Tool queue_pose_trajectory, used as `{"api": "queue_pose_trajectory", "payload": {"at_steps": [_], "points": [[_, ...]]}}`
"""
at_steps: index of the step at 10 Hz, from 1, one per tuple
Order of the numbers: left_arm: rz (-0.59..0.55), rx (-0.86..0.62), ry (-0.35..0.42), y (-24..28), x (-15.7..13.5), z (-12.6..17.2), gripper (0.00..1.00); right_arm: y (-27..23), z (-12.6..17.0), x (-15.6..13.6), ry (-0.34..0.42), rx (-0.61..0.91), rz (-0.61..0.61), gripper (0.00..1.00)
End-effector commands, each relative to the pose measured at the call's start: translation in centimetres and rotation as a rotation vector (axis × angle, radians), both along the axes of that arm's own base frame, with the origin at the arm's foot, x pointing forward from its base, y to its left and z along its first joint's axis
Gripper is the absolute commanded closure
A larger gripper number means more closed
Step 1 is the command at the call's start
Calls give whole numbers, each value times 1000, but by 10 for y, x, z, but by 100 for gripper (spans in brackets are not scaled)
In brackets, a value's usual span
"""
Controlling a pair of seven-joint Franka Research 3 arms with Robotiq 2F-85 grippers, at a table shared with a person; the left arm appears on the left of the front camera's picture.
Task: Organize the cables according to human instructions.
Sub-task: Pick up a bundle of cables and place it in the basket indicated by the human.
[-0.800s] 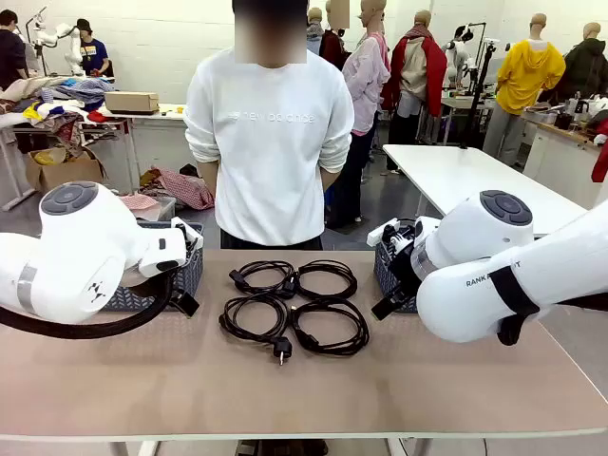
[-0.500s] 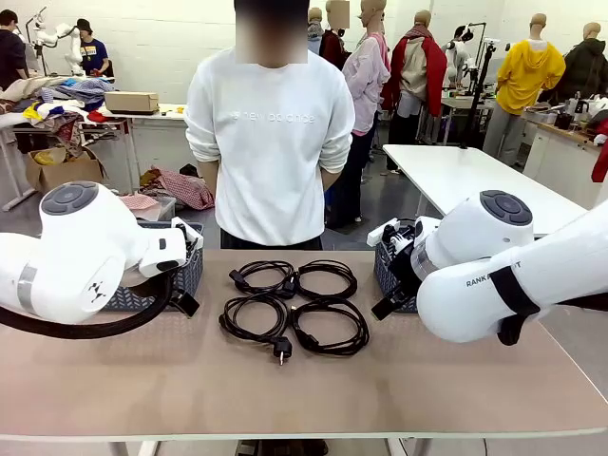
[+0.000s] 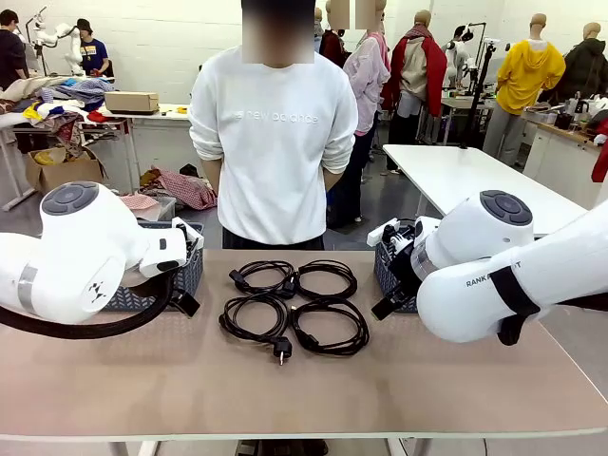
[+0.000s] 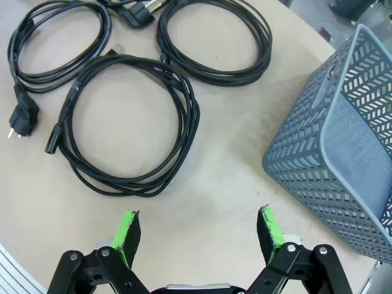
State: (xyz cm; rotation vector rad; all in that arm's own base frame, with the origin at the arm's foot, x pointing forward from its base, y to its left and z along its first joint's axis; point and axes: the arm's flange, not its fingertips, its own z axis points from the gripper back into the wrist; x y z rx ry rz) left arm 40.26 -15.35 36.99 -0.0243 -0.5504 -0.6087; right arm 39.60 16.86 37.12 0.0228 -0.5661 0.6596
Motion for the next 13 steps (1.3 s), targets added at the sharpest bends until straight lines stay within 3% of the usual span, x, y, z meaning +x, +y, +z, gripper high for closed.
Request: {"api": "queue_pose_trajectory", "payload": {"at_steps": [1,8,10,13], "points": [[2,-1,0,1,0,0,0,0,0,0,0,2,-1,0],[0,0,0,0,0,0,0,0,0,0,0,0,0,0],[-32,-4,-11,11,3,22,0,-13,18,3,13,25,55,0],[-185,-65,39,39,2,50,0,-43,52,3,42,64,179,0]]}}
